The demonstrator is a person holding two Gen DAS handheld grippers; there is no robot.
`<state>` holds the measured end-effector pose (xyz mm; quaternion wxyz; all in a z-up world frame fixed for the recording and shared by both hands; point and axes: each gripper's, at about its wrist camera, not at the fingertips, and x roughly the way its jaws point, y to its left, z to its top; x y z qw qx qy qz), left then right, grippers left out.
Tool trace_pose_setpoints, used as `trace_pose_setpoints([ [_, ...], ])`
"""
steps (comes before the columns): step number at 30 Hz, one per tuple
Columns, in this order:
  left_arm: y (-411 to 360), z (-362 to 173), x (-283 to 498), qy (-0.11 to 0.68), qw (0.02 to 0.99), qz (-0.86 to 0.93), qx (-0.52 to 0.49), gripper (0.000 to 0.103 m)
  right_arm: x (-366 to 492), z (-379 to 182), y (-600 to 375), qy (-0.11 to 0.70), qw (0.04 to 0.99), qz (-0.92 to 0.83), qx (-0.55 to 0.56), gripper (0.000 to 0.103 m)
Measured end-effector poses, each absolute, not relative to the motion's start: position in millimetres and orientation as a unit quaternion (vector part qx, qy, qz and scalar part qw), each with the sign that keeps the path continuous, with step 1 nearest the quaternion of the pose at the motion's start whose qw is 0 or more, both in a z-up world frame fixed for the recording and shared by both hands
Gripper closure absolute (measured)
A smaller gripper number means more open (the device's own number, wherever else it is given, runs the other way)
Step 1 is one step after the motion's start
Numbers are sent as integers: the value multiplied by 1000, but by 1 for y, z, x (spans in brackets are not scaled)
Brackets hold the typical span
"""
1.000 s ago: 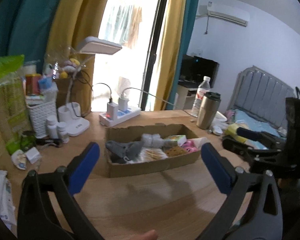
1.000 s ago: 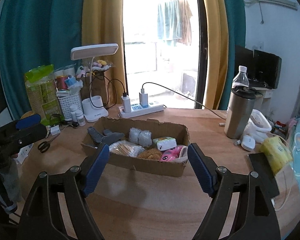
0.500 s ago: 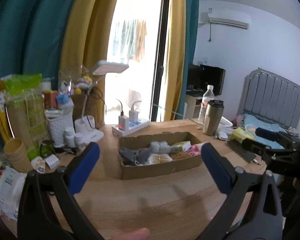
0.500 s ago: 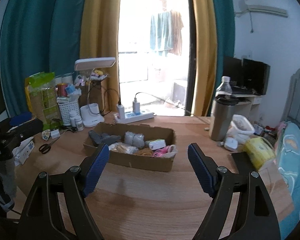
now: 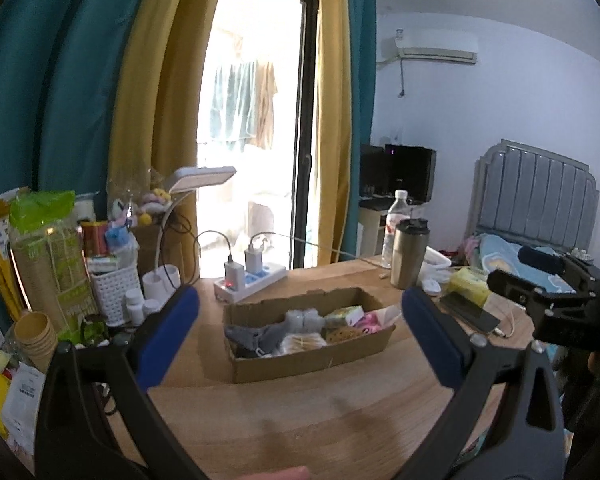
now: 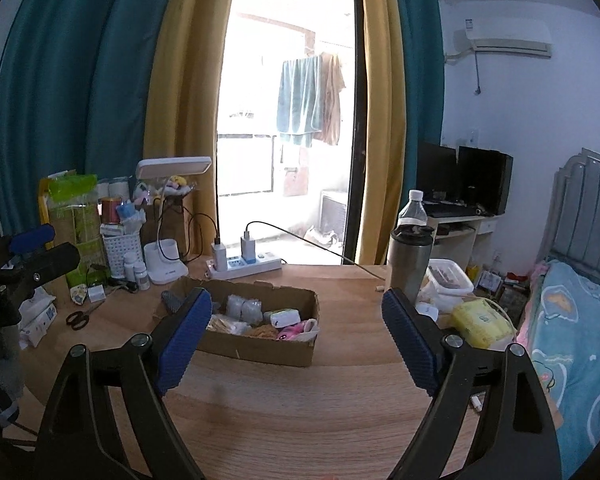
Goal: Organize soft objects
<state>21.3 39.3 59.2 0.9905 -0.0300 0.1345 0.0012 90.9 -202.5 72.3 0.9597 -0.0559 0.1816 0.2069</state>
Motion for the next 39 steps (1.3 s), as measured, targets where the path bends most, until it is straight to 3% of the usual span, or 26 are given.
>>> trace_pose_setpoints([
  [39, 18, 91, 9, 106, 994, -31, -15, 1, 65, 102, -224, 136, 973, 181, -33, 14],
])
